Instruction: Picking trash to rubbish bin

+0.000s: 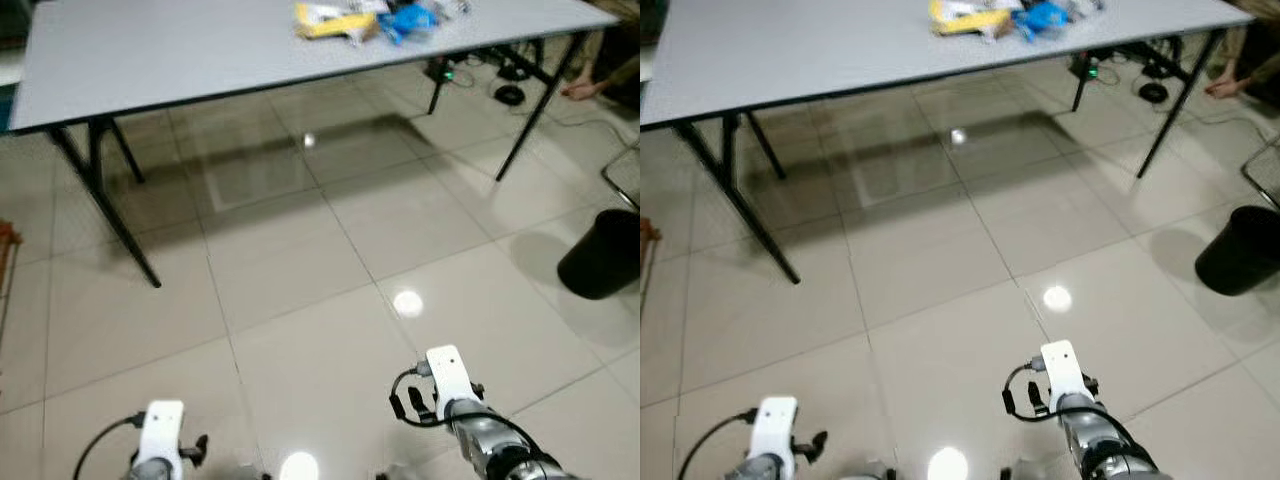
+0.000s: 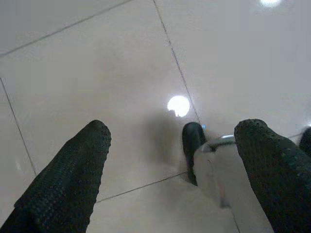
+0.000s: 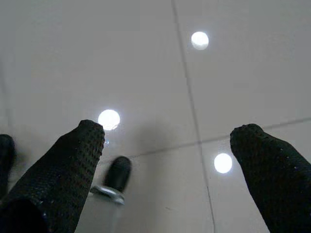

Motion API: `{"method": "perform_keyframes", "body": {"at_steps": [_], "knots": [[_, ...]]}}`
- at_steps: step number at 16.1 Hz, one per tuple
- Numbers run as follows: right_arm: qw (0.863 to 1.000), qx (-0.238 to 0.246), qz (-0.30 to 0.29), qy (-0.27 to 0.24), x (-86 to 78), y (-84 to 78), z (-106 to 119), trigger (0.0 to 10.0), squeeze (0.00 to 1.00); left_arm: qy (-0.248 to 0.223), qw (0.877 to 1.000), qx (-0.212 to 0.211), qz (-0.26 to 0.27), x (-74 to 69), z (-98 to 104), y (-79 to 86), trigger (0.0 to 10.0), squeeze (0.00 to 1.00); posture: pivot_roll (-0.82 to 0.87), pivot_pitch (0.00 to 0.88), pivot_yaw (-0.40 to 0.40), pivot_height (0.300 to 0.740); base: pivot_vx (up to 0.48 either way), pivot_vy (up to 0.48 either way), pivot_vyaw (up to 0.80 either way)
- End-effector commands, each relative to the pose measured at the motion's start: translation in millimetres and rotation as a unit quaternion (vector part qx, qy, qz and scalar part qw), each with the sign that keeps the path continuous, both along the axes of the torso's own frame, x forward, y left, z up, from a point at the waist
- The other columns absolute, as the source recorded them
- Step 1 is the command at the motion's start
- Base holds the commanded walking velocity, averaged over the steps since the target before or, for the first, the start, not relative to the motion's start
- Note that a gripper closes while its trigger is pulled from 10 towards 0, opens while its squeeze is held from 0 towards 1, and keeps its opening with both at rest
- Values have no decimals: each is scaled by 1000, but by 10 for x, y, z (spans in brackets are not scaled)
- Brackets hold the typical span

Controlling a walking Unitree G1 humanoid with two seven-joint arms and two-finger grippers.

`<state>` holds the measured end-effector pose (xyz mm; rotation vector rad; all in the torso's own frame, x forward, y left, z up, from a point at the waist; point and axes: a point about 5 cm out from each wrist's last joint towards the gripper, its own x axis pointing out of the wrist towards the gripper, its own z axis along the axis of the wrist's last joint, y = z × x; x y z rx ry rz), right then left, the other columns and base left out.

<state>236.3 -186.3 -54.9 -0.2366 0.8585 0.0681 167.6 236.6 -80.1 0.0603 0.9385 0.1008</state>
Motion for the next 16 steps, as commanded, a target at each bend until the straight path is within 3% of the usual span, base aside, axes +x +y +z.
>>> {"method": "perform_keyframes", "body": {"at_steps": [1,5,14,16], "knots": [[1000,-9,-5,9,-49,-76,-23,10000,0,9,1000,-6,-4,-33,-34,-72,10000,0,15,131,10,740,0,-428,0],[1000,-14,-4,11,-65,-101,-29,10000,0,9,1000,-6,-6,-38,-41,-89,10000,0,15,131,10,740,0,-422,0],[1000,-5,-2,-1,-19,-55,-4,10000,0,-10,1000,-15,2,11,-13,-95,10000,0,8,131,9,740,0,0,0],[1000,2,-8,-17,31,-51,33,10000,0,-43,999,-20,16,110,46,-83,10000,0,8,135,10,740,0,0,0]]}}
